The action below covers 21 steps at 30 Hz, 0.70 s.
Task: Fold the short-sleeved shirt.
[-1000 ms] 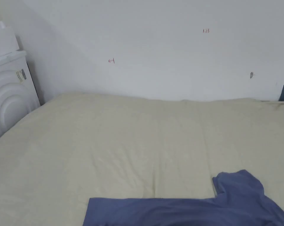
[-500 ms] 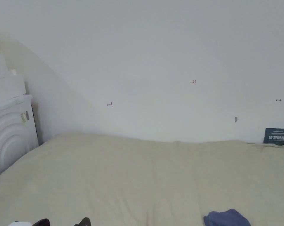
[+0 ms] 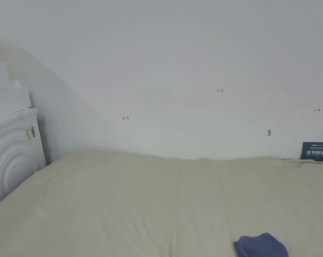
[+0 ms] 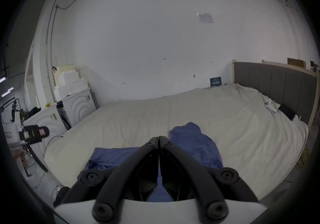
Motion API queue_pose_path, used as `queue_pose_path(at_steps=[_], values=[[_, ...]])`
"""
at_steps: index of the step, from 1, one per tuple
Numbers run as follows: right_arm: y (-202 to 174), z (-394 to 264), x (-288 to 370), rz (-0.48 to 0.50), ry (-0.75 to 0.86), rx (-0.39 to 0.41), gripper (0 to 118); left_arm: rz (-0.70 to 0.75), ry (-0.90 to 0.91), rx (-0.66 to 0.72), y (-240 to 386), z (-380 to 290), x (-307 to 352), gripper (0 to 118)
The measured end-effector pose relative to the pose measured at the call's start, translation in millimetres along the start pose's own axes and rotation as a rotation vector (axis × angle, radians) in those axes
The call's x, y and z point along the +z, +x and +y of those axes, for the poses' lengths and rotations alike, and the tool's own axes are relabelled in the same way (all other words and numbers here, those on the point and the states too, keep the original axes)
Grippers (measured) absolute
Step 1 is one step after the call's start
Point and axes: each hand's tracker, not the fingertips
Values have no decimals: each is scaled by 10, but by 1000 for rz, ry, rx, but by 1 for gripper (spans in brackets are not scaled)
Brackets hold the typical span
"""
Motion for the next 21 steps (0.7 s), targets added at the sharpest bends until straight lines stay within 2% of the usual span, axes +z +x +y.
queue_pose_path(at_steps=[1, 2, 4, 5, 7, 8, 9, 10, 11, 13, 15, 19, 21], values=[[3, 4, 0, 3, -4, -14, 0, -15, 40, -7, -9, -39, 5, 2], [16, -10, 2, 17, 19, -69, 0, -61, 89, -19, -22, -68, 13, 2], [92, -25, 10, 98, 35, -175, 0, -76, 108, 24, -40, -97, 34, 4], [126, -17, 26, 132, 10, -196, 1, -79, 89, 41, -50, -95, 30, 4], [115, -59, 48, 103, 85, -183, 2, -82, 41, 47, -71, -101, 6, 4], [130, -67, 55, 127, 69, -164, 5, -67, 62, 32, -56, -117, 26, 4], [141, -63, 59, 143, 63, -171, 4, -59, 77, 5, -66, -132, 32, 4], [137, -67, 58, 114, 65, -201, 4, -19, 53, -14, -72, -120, 28, 4], [156, -55, 33, 145, 14, -196, 3, 17, 38, -17, -76, -117, 18, 4], [152, -65, 17, 96, 23, -194, 1, 20, 21, -18, -120, -127, -20, 3], [166, -78, -22, 97, 0, -162, 1, 21, 13, 1, -167, -154, -57, 2], [165, -164, -141, 87, -52, -172, 1, 32, -44, 25, -309, -184, -322, 2], [167, -219, -203, 89, -65, -161, 1, 85, -93, 13, -391, -166, -547, 2]])
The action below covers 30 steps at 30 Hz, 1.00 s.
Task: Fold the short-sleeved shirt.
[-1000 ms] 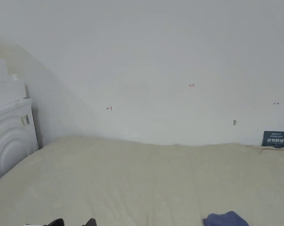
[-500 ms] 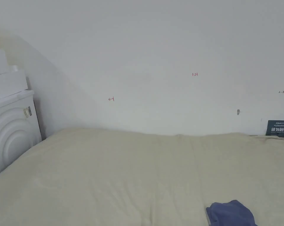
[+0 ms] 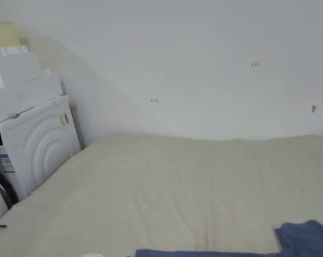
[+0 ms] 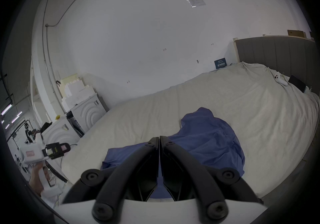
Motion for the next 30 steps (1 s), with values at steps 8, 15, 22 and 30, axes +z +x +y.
queue_pose_path(at_steps=[8, 15, 22, 30], values=[[239, -147, -311, -36, -124, -32, 1, 72, -347, -34, -463, 112, -1765, 48], [581, -223, -315, -145, -208, -28, 1, 177, -536, -114, -733, -202, -2797, 75], [838, -282, -326, -214, -246, -127, 1, 166, -498, -231, -485, -300, -2794, 59], [840, -100, -465, -215, -245, -59, 11, 175, -515, -362, -198, -315, -2729, 19]])
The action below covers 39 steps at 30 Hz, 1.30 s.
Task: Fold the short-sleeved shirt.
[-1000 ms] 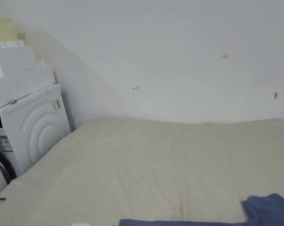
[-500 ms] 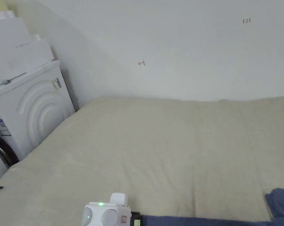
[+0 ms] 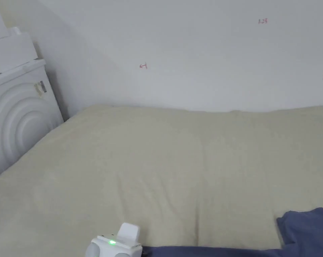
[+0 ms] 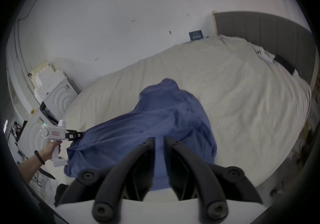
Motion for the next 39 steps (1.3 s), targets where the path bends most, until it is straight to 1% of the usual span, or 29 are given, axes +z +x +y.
queue_pose_path(at_steps=[1, 2, 3, 5, 6, 7, 8, 9, 10, 13, 14, 15, 16, 17, 18, 19, 20, 21, 23, 24, 26, 27, 28, 30, 31, 32, 35, 36, 39], values=[[2, 75, -26, -7, 19, 34, 18, 21, 11, -56, 58, 13, -4, 17], [4, 167, -84, -14, 19, 71, 31, 15, -4, -71, 93, 2, -36, 16], [23, 253, -149, -14, 29, 102, 46, 19, -15, -68, 93, 11, -71, 16], [86, 518, -399, -49, 8, 153, 65, -10, -77, -18, 27, 88, -121, 15], [126, 636, -544, -51, -11, 165, 76, -23, -100, 2, 1, 122, -135, 15], [192, 806, -779, -48, -71, 171, 79, -33, -126, 22, -19, 163, -145, 15], [255, 924, -995, -36, -97, 174, 79, -35, -138, 21, -22, 186, -154, 15], [292, 1020, -1180, -47, -123, 182, 79, -33, -142, 10, -28, 227, -156, 15], [366, 1128, -1456, -92, -165, 204, 79, -36, -151, 6, -28, 233, -173, 15], [455, 1357, -2134, -137, -265, 247, 79, -40, -161, 33, -2, 233, -125, 15], [483, 1393, -2336, -149, -294, 246, 79, -43, -161, 35, -5, 228, -122, 15], [507, 1402, -2481, -150, -312, 233, 78, -46, -160, 38, -10, 224, -119, 15], [544, 1383, -2637, -151, -342, 239, 72, -49, -159, 45, -15, 217, -115, 16], [584, 1336, -2776, -179, -367, 235, 54, -54, -156, 55, -14, 219, -80, 16], [613, 1254, -2840, -207, -406, 211, 47, -58, -154, 66, -19, 212, -74, 15], [631, 1156, -2865, -209, -403, 215, 45, -61, -152, 74, -22, 202, -64, 16], [606, 1121, -2755, -203, -316, 238, 34, -63, -148, 80, -19, 190, -54, 16], [576, 1122, -2688, -200, -299, 247, 1, -62, -144, 81, -31, 192, -69, 16], [575, 1106, -2641, -161, -325, 248, 1, -53, -122, 77, 1, 148, -46, 16], [550, 1096, -2605, -165, -321, 244, 1, -43, -102, 84, -1, 136, -36, 15], [539, 1123, -2533, -135, -314, 234, 1, -37, -20, 67, -37, 55, -17, 14], [546, 1128, -2482, -109, -321, 210, 1, -69, -1, 88, -91, 24, 14, 8], [544, 1138, -2377, -69, -304, 200, 1, -107, 31, 131, -179, 2, 106, 6], [529, 1204, -2103, -44, -234, 216, 1, -184, 95, 238, -324, -76, 349, 6], [532, 1228, -1942, -23, -236, 196, 1, -254, 112, 274, -399, -130, 492, 6], [537, 1231, -1753, -8, -212, 166, 1, -288, 145, 304, -457, -204, 648, 6], [490, 1123, -1099, 35, -150, 98, 1, -334, 204, 319, -606, -511, 1071, 6], [503, 1060, -934, 34, -146, 105, 1, -334, 202, 324, -638, -628, 1185, 6], [571, 755, -361, 40, -106, 84, 1, -408, 206, 349, -656, -1099, 1502, 5]])
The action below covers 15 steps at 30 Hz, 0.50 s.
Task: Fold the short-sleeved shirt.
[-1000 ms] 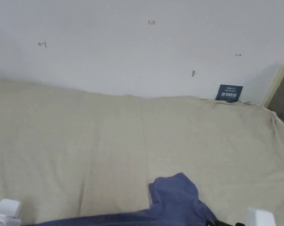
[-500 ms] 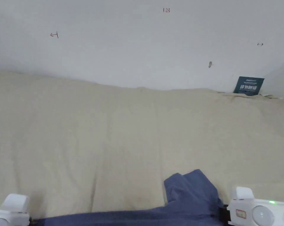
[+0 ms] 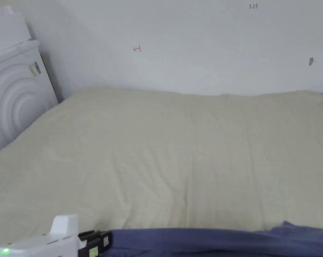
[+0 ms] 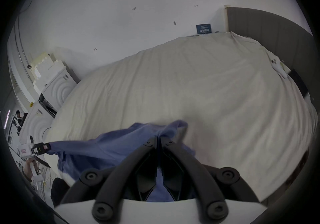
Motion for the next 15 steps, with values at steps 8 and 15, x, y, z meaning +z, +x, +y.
queue_pose_path(at_steps=[8, 15], values=[[122, -839, 148, -65, -149, -72, 1, 49, -176, 53, -71, -800, -33, 5], [270, -1013, -225, -117, -193, -45, 4, 76, -210, -3, -122, -769, -231, 8]])
